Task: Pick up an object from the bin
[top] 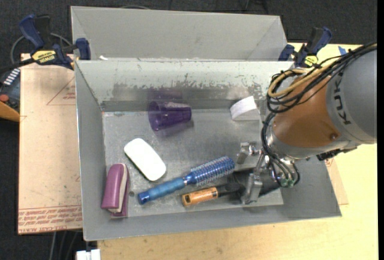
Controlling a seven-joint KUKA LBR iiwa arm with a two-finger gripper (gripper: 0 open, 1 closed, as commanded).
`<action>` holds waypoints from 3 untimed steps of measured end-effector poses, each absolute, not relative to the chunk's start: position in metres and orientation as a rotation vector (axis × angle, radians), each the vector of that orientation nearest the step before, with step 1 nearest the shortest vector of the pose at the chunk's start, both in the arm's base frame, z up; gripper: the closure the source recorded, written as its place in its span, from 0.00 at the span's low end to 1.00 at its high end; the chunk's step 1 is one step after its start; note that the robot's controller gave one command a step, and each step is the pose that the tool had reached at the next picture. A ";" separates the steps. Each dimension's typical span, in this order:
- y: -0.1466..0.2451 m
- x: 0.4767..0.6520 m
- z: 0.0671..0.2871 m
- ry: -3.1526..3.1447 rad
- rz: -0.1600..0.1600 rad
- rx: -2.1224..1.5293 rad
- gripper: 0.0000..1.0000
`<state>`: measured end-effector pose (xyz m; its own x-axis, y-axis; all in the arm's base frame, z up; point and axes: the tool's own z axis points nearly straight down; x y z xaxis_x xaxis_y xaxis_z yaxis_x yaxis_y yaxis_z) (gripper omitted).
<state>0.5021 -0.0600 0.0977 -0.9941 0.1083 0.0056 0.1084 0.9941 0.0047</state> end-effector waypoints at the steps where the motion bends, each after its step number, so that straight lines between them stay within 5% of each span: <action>1: -0.054 0.494 0.071 -3.147 -0.003 -0.008 0.00; 2: -0.049 0.501 0.072 -3.136 -0.008 0.181 1.00; 3: -0.048 0.500 0.071 -3.136 -0.010 0.182 0.00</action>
Offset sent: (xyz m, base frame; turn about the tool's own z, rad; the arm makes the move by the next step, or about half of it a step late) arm -0.0030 0.0111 -0.0277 -0.2234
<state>0.5005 -0.0478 0.0705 -0.9933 -0.1154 0.0001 -0.1154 0.9933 0.0062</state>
